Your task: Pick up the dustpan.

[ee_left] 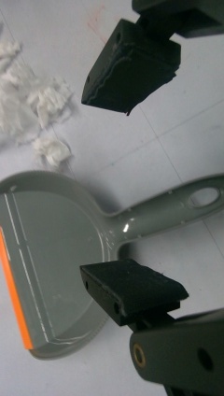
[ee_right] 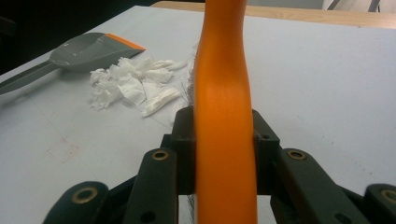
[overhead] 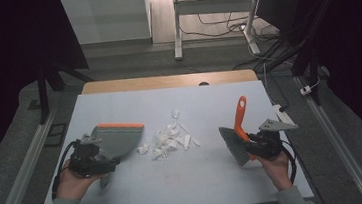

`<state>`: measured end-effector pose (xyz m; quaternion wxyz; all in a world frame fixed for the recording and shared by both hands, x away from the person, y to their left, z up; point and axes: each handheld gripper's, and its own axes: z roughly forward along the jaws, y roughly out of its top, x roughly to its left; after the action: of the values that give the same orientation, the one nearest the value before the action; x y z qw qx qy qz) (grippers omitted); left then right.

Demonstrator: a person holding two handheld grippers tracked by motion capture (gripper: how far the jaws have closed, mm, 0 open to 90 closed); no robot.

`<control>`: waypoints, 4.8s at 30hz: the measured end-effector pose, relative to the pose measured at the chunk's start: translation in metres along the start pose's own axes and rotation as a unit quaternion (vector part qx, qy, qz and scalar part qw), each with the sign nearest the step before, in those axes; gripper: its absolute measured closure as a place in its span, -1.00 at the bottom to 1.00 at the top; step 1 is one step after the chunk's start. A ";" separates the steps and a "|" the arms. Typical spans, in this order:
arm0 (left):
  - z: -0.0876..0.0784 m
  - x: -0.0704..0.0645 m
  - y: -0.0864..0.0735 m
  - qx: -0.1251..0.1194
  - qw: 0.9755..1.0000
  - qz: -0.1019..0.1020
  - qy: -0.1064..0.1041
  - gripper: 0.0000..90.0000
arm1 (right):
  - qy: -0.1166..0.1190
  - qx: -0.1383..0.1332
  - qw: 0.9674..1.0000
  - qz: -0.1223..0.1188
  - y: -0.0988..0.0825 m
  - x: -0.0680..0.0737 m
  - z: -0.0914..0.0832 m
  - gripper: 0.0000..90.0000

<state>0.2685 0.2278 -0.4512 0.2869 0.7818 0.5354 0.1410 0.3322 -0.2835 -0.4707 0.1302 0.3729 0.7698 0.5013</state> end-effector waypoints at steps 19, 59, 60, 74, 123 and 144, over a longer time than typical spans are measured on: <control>0.036 0.017 -0.016 0.093 0.995 -0.038 0.024 -0.71 | -0.001 0.004 1.000 -0.001 -0.001 0.001 0.001 0.54; 0.070 0.032 -0.027 0.060 0.991 -0.119 -0.005 -0.18 | -0.004 0.016 1.000 -0.005 -0.002 0.002 0.004 0.54; 0.070 0.032 -0.027 0.060 0.991 -0.119 -0.005 -0.15 | -0.004 0.015 1.000 -0.005 -0.002 0.002 0.004 0.54; 0.066 0.031 -0.026 0.038 0.993 -0.109 -0.014 0.27 | -0.005 0.016 1.000 -0.005 -0.002 0.002 0.004 0.54; 0.051 0.043 -0.030 -0.020 0.995 -0.096 -0.032 0.37 | -0.004 0.008 1.000 -0.005 -0.001 0.002 0.004 0.54; 0.029 0.048 -0.030 -0.072 0.993 -0.072 -0.058 0.37 | -0.008 0.003 1.000 -0.005 0.000 0.000 0.002 0.55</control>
<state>0.2796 0.2708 -0.4962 0.3822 0.7253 0.5615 0.1126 0.3328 -0.2823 -0.4716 0.1371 0.3735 0.7721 0.4955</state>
